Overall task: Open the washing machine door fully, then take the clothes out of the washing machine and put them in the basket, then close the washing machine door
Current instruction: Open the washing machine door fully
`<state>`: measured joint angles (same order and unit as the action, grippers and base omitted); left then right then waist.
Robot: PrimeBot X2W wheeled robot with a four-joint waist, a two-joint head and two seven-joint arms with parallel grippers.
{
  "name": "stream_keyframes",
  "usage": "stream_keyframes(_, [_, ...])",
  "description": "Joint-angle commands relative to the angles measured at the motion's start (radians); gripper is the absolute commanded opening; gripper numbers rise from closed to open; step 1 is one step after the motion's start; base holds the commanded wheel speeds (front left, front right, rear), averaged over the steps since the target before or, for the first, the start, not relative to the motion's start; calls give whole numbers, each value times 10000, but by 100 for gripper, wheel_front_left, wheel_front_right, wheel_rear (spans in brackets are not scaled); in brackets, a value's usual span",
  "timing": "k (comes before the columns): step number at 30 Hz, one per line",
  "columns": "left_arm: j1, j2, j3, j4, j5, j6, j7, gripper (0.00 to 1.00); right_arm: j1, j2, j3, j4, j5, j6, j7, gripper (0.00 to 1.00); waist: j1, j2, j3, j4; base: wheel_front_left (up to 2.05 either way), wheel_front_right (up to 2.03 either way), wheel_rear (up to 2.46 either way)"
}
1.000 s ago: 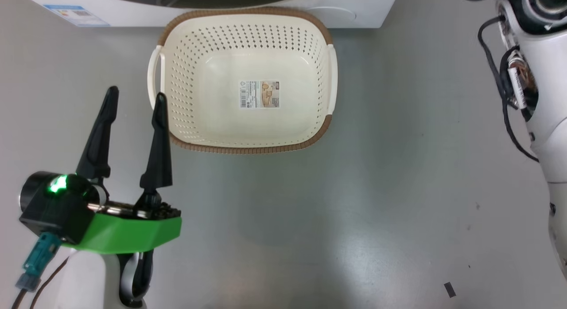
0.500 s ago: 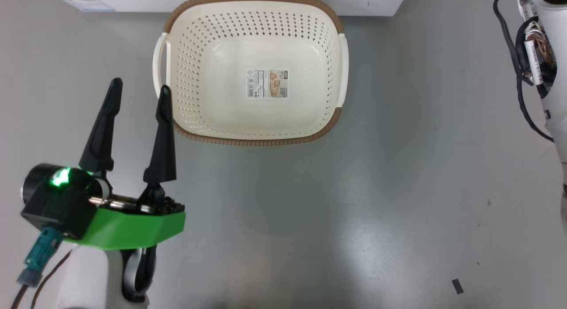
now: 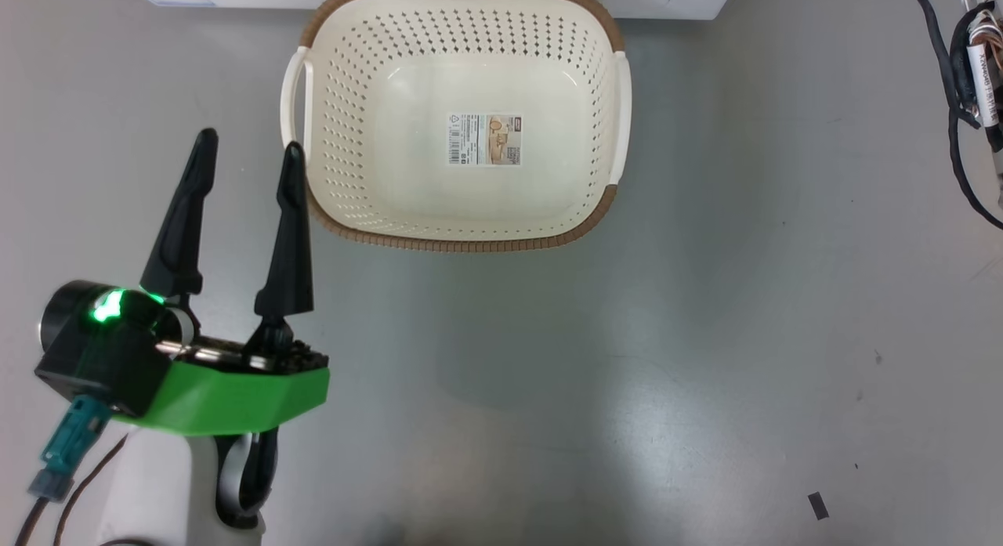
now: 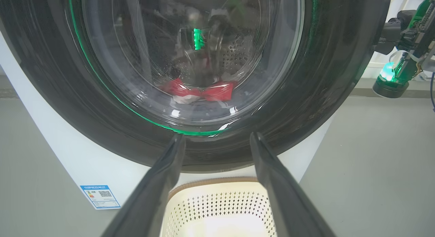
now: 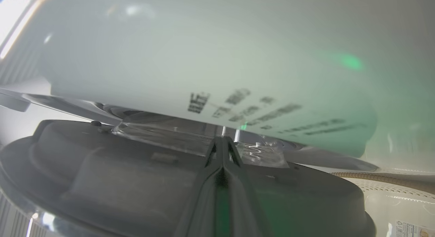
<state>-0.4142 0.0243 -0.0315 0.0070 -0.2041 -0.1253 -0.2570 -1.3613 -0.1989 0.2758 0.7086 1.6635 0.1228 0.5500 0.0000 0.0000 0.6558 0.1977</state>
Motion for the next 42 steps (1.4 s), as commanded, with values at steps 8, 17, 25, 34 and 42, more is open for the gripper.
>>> stream_keyframes(8, [84, 260, 394, -156, -19, -54, -47, 100, 127, 382, 428, -616, -52, 79, 853, 0, 0, 0, -167, -129, 0, 0, 0])
stream_keyframes(17, [197, 260, 447, -50, 104, -54, -47, 100, 713, 320, 740, -1043, -120, 79, 1582, 0, 0, 0, -598, -308, 0, 0, 0])
stream_keyframes(25, [375, 260, 521, -7, 185, -54, -47, 100, 1044, 352, 800, -1202, -118, 79, 1810, 0, 0, 0, -909, -435, 0, 0, 0])
stream_keyframes(34, [475, 260, 527, -10, 205, -54, -47, 100, 1458, 284, 560, -878, -637, 79, 690, 45, 0, 0, -1067, -529, 0, 0, 0])
stream_keyframes(42, [541, 260, 576, 108, 216, -54, -47, 100, 2438, -51, 638, -1525, -2050, 79, -1740, 100, 0, 0, -1286, -637, 0, 0, 0])
